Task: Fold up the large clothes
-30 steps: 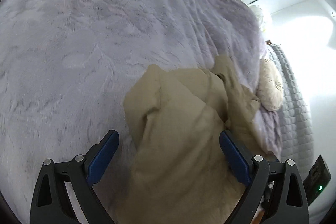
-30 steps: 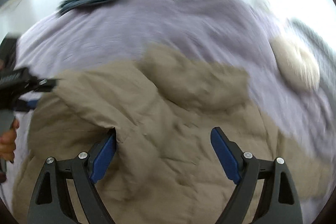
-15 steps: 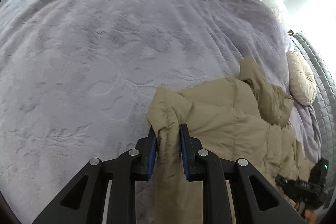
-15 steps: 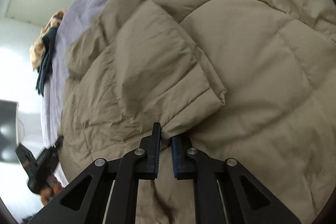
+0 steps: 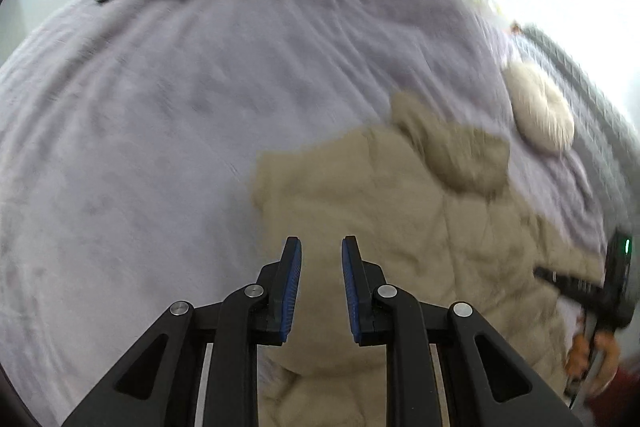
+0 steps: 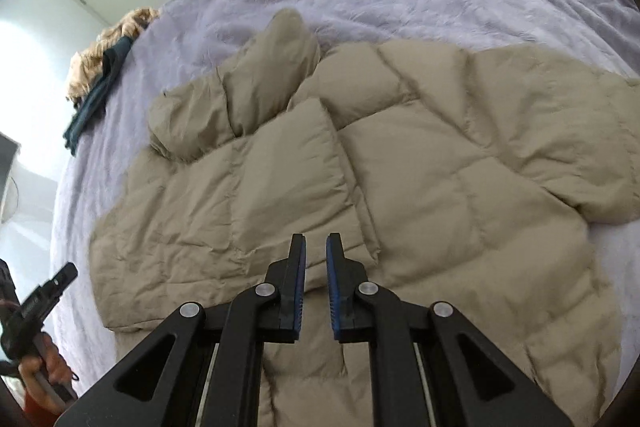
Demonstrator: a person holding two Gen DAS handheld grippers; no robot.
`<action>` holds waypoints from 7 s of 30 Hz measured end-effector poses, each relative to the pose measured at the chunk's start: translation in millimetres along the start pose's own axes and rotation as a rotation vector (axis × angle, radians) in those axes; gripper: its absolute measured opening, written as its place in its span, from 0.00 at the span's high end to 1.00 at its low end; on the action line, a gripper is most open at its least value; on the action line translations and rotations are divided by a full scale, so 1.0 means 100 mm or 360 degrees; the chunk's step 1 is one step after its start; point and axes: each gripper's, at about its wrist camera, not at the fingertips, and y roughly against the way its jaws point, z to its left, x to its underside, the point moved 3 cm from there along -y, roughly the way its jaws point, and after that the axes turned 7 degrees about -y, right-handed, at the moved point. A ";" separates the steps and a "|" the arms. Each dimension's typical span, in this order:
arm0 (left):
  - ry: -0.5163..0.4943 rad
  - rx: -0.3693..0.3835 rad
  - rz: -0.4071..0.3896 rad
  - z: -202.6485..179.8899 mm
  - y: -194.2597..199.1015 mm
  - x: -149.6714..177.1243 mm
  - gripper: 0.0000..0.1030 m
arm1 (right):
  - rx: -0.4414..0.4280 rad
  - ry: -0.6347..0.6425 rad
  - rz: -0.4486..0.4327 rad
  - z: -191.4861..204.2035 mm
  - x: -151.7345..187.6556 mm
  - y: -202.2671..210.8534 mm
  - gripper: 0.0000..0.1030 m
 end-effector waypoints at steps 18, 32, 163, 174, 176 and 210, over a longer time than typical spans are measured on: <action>-0.0091 -0.0223 0.0102 -0.52 0.04 0.33 0.78 | -0.0091 -0.0313 0.0241 -0.61 0.45 0.18 0.88; -0.0165 -0.0078 0.0162 -1.76 0.07 0.66 0.20 | -0.0149 -0.0533 0.0151 -1.46 0.60 0.86 0.62; 0.0382 0.0543 0.0078 -1.08 -0.36 -0.14 0.00 | -0.0476 0.0253 0.0329 0.66 -0.05 0.03 0.30; 0.0398 0.0691 0.0159 -1.38 -0.71 -0.13 0.00 | -0.0434 -0.0292 0.0266 -0.83 -0.21 0.40 0.30; 0.0380 0.0660 0.0176 -1.44 -0.77 -0.14 0.00 | -0.0584 -0.0326 0.0254 -0.77 -0.25 0.37 0.30; 0.0211 0.0726 0.0142 -1.48 -0.75 -0.20 0.83 | -0.0370 -0.0519 0.0248 -1.51 -0.26 0.26 0.90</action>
